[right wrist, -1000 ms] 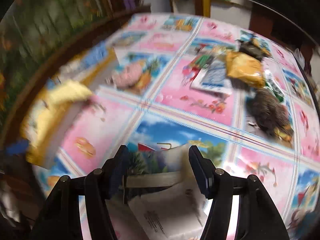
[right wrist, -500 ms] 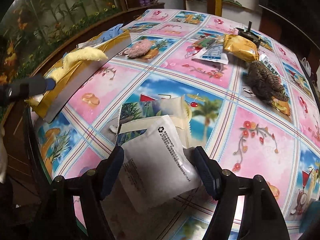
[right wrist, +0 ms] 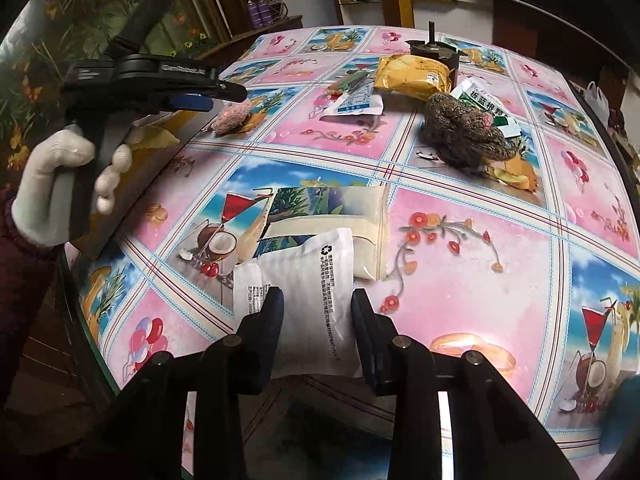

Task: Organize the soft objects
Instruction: 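Grasp the pink teddy bear with the left gripper while the right lifts the white pouch, then carry the teddy bear and white pouch into the white box, open both grippers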

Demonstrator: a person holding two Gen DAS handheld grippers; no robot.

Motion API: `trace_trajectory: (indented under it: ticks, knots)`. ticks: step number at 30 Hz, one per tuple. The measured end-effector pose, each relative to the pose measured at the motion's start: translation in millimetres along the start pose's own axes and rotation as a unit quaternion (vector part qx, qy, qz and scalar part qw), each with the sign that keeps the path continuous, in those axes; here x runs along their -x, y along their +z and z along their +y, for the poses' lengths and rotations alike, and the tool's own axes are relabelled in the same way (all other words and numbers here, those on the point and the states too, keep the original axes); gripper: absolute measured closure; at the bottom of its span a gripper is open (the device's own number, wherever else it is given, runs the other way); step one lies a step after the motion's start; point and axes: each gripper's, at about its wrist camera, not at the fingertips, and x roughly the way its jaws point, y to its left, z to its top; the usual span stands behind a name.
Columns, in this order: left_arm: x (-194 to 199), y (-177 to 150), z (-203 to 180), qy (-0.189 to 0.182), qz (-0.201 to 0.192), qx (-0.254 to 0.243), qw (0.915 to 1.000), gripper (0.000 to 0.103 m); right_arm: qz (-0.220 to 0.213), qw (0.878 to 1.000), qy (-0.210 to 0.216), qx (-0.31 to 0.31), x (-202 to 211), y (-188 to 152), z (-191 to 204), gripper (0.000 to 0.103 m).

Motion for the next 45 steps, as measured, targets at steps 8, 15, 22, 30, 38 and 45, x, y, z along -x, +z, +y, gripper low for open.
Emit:
trace_trajectory:
  ticks: [8, 15, 22, 30, 38, 45]
  knots:
    - [-20, -2, -8, 0.016, 0.007, -0.034, 0.9993, 0.068, -0.003, 0.999, 0.035, -0.009, 2, -1, -8, 0.067]
    - [24, -14, -12, -0.039, -0.020, -0.030, 0.9986, 0.068, -0.011, 0.999, 0.037, 0.003, 12, -5, 0, 0.044]
    - [75, -45, -14, -0.120, -0.035, -0.025, 0.9918, 0.068, 0.017, 0.999, -0.009, 0.042, -8, 0, 28, 0.043]
    - [131, -86, 26, -0.179, -0.071, 0.008, 0.9812, 0.068, 0.021, 0.997, -0.024, 0.071, -12, -3, 51, 0.060]
    - [175, -120, 115, -0.146, -0.121, 0.077, 0.9788, 0.067, -0.008, 0.998, -0.001, 0.065, 6, -4, 77, 0.061]
    - [167, -142, 178, -0.100, -0.119, 0.133, 0.9788, 0.067, -0.028, 0.997, 0.036, 0.068, 11, 22, 108, 0.061]
